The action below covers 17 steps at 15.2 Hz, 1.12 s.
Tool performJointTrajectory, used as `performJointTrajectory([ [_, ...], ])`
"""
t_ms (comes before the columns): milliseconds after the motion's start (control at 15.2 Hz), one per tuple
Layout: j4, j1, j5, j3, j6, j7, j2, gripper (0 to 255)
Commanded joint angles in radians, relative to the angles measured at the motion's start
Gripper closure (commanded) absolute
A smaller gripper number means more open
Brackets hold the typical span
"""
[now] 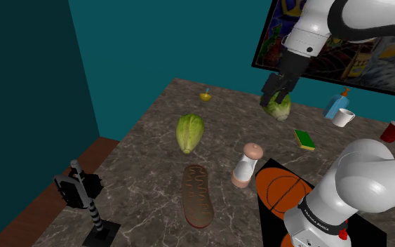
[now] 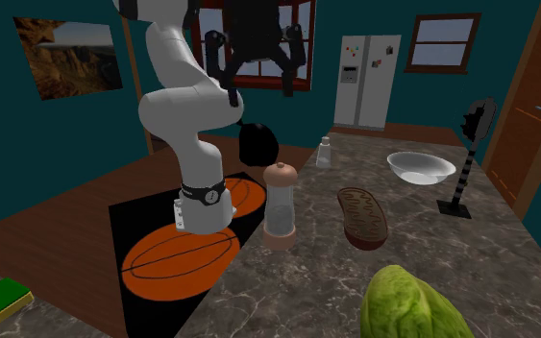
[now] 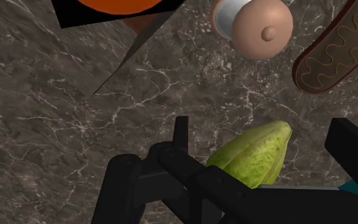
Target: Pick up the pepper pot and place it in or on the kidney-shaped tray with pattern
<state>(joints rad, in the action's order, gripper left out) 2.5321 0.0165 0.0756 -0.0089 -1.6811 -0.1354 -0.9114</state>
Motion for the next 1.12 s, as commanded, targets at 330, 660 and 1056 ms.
performJointTrajectory([
  [330, 0.272, 0.05, 0.083, 0.014, -0.223, 0.016, -0.083, 0],
  [660, 0.389, 0.085, 0.131, 0.03, -0.358, 0.024, -0.081, 0],
  [1056, 0.443, 0.101, 0.152, 0.043, -0.459, 0.028, -0.035, 0],
])
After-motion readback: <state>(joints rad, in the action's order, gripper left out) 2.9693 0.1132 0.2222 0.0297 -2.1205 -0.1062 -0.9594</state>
